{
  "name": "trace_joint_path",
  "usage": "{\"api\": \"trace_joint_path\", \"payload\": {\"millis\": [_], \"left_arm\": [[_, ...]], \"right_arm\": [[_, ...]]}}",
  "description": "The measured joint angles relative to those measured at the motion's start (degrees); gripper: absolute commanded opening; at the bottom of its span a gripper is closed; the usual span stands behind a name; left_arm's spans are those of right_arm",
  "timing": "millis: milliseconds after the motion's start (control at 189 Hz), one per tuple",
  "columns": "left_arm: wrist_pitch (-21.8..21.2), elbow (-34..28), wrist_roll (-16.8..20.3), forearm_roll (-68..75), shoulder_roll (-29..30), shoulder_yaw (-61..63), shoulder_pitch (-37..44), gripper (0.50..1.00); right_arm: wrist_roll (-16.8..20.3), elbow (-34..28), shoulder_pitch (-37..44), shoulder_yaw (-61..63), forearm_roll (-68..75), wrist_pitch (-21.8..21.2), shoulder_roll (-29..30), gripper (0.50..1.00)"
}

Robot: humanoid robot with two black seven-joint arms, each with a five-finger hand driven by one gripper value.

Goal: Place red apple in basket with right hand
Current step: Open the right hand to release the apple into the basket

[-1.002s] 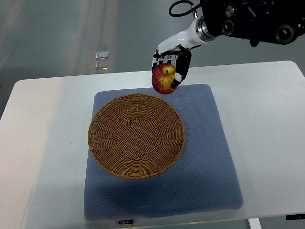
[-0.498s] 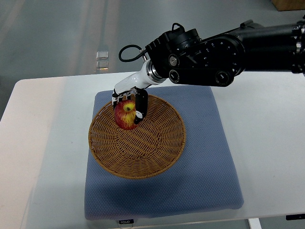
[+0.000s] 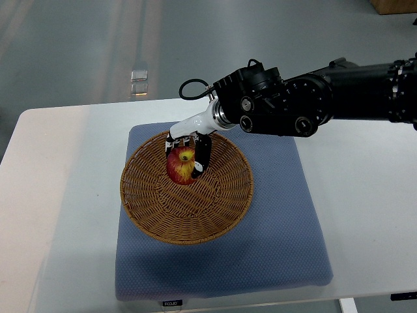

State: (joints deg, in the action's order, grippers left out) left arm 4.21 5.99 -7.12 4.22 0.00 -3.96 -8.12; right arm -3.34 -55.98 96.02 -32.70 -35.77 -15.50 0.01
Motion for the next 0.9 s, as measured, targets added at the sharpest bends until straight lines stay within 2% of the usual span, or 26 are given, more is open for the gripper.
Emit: {"api": "trace_joint_path", "payload": {"millis": [217, 223, 292, 318, 408, 498, 567, 620, 626, 636, 901], "left_arm": [[-0.08, -0.01, 0.00, 0.00, 0.00, 0.00, 0.01, 1.000], [-0.08, -0.01, 0.00, 0.00, 0.00, 0.00, 0.01, 1.000], [-0.08, -0.01, 0.00, 0.00, 0.00, 0.00, 0.01, 1.000], [-0.08, -0.01, 0.00, 0.00, 0.00, 0.00, 0.01, 1.000], [-0.08, -0.02, 0.00, 0.00, 0.00, 0.00, 0.01, 1.000], [-0.08, -0.02, 0.00, 0.00, 0.00, 0.00, -0.02, 1.000], [-0.08, -0.02, 0.00, 0.00, 0.00, 0.00, -0.02, 1.000], [-0.08, -0.01, 0.00, 0.00, 0.00, 0.00, -0.02, 1.000], [-0.08, 0.00, 0.00, 0.00, 0.00, 0.00, -0.02, 1.000], [-0.08, 0.01, 0.00, 0.00, 0.00, 0.00, -0.02, 1.000], [-0.08, 0.08, 0.00, 0.00, 0.00, 0.00, -0.06, 1.000]], "right_arm": [[0.00, 1.29, -2.82, -0.06, -0.36, 0.13, 0.00, 0.574], [0.00, 1.32, -2.89, -0.06, -0.38, 0.13, 0.00, 0.590], [0.00, 1.84, -3.79, -0.05, -0.71, 0.13, 0.00, 0.617], [-0.01, 2.03, -4.11, -0.05, -0.81, 0.13, 0.00, 0.650], [-0.06, 2.40, -4.88, -0.01, -0.95, 0.13, -0.01, 0.711], [-0.09, 2.59, -5.23, 0.01, -0.95, 0.13, -0.01, 0.844], [-0.09, 2.65, -5.34, 0.06, -0.90, 0.12, -0.01, 0.878], [-0.09, 2.68, -5.37, 0.08, -0.69, 0.03, -0.01, 0.879], [-0.09, 2.68, -5.38, 0.08, -0.68, 0.02, -0.01, 0.907], [-0.09, 2.69, -5.38, 0.08, -0.64, 0.01, -0.01, 0.911], [-0.09, 2.65, -4.49, 2.62, 0.11, -1.25, -0.01, 0.924]]}}
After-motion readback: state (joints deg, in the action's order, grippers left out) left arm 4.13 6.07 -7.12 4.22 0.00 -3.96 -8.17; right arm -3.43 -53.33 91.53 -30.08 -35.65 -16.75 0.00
